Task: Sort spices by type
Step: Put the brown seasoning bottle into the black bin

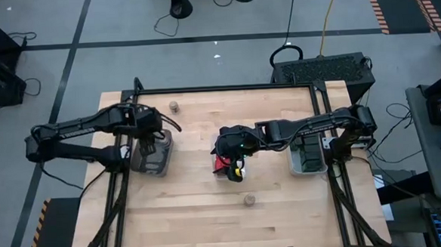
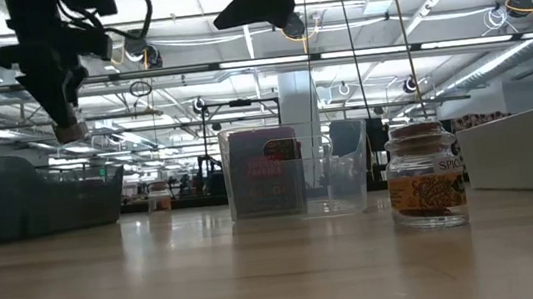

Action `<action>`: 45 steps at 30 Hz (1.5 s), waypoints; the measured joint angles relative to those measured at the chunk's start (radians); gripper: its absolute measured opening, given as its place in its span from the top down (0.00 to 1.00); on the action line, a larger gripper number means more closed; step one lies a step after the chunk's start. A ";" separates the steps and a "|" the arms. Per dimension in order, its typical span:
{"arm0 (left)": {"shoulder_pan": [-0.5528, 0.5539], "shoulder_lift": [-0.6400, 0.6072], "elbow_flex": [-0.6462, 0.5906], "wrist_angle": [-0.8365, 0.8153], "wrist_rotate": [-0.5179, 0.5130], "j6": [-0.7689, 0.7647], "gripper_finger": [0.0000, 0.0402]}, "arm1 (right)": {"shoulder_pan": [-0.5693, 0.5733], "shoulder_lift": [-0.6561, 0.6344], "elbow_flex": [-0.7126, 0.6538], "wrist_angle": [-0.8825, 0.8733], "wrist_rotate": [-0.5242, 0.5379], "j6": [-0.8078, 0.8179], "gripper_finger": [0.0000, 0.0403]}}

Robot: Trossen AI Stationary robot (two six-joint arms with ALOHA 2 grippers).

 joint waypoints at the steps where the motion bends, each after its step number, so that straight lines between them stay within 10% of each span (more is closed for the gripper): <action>1: 0.011 0.005 0.000 -0.001 0.000 0.007 0.51 | 0.000 0.000 0.000 -0.003 0.000 0.000 0.21; 45: 0.196 0.352 -0.165 0.231 0.085 0.323 0.51 | 0.000 0.017 0.000 -0.037 0.000 0.008 0.21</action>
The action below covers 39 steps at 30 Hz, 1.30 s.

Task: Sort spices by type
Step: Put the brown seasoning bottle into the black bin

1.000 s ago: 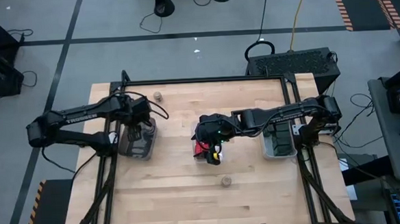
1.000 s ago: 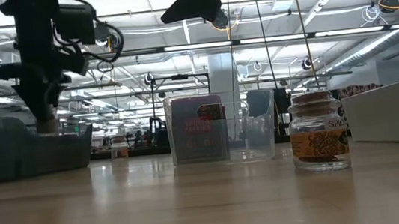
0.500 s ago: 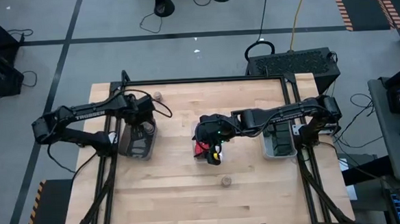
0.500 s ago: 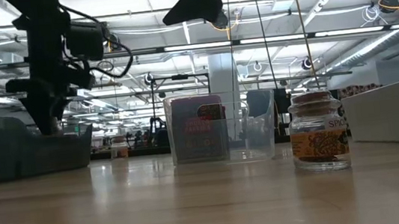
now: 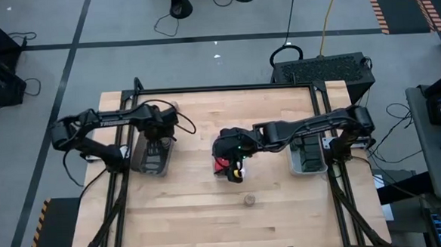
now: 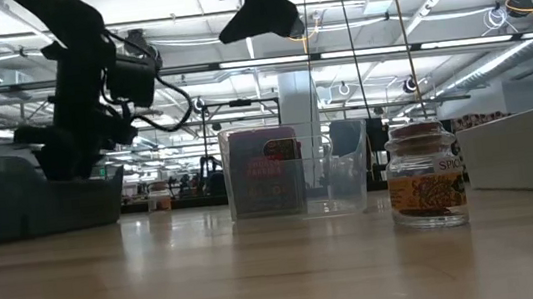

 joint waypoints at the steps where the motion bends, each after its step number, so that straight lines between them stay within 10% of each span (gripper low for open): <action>1: 0.000 0.010 0.000 -0.002 0.000 0.001 0.51 | 0.000 0.005 0.000 0.000 0.000 0.000 0.21; 39: 0.000 -0.024 0.154 -0.213 -0.008 -0.023 0.33 | -0.003 0.021 0.000 0.026 0.000 0.000 0.21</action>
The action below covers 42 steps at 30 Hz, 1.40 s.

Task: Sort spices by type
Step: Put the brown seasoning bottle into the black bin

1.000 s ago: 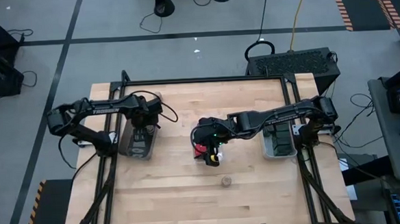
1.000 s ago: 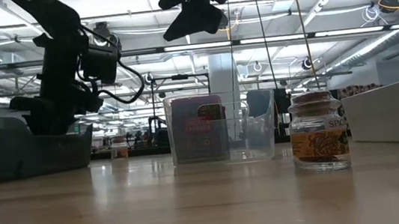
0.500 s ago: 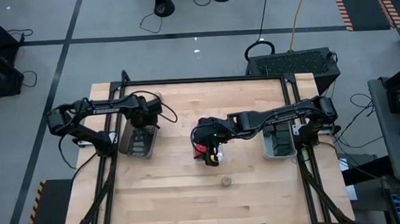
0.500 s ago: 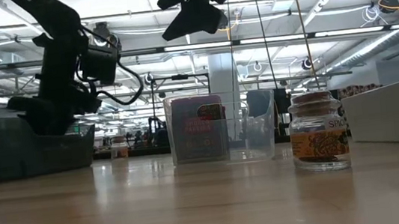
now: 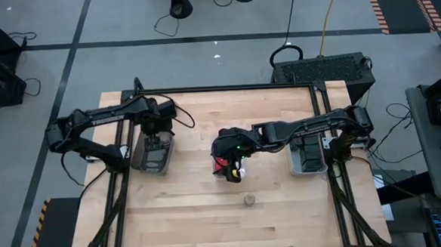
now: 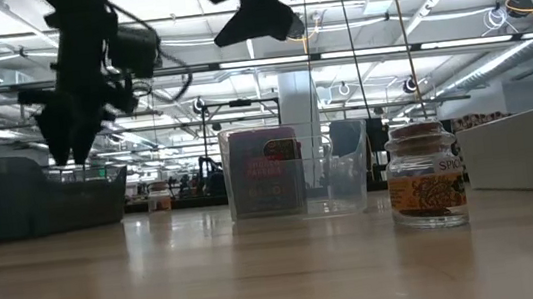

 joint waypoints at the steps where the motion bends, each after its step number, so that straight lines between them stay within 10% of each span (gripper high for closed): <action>1: 0.000 -0.012 0.015 -0.012 0.001 -0.007 0.33 | 0.000 -0.005 0.000 0.000 -0.001 0.000 0.21; 13: -0.028 -0.254 0.062 0.135 0.423 -0.035 0.33 | 0.073 -0.091 0.000 -0.139 -0.005 0.111 0.21; 23: -0.273 -0.326 0.056 0.547 0.660 -0.053 0.33 | 0.221 -0.091 0.000 -0.300 -0.007 0.396 0.21; 30: -0.511 -0.313 -0.121 1.009 0.623 -0.079 0.33 | 0.311 -0.082 0.000 -0.475 0.013 0.605 0.21; 42: -0.856 0.028 -0.300 1.738 0.035 -0.218 0.33 | 0.512 -0.082 0.000 -0.627 0.353 0.790 0.21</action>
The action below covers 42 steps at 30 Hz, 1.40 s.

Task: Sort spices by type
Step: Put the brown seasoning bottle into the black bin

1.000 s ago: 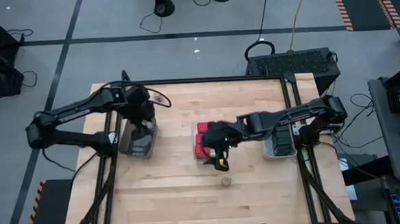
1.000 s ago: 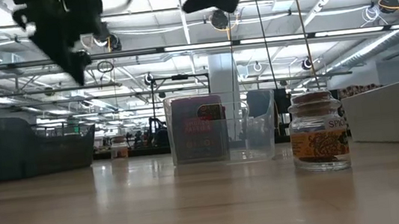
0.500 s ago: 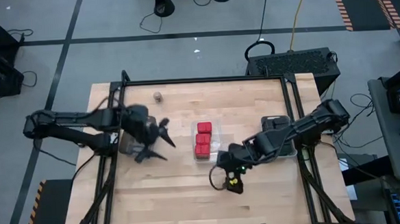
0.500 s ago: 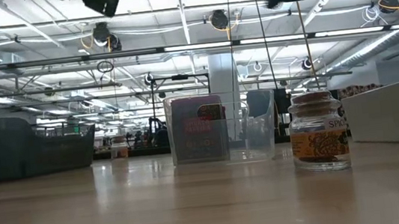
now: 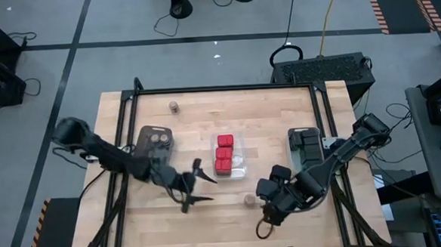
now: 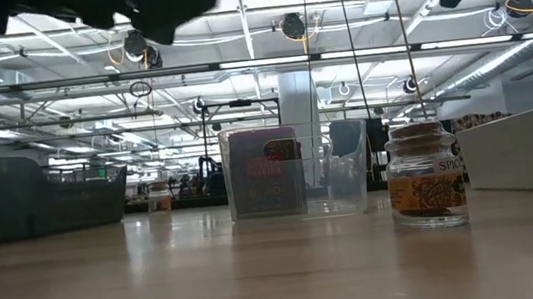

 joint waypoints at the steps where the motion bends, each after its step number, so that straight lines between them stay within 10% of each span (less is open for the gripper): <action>1: -0.018 0.048 0.014 0.036 -0.049 0.000 0.33 | 0.013 0.000 0.000 -0.008 0.022 0.009 0.21; 18: 0.009 0.562 0.564 -0.250 -0.120 -0.001 0.33 | 0.106 0.000 0.000 -0.018 0.210 0.013 0.21; 42: 0.083 0.703 0.629 -0.209 0.076 -0.098 0.33 | 0.138 0.000 0.000 -0.022 0.274 0.017 0.21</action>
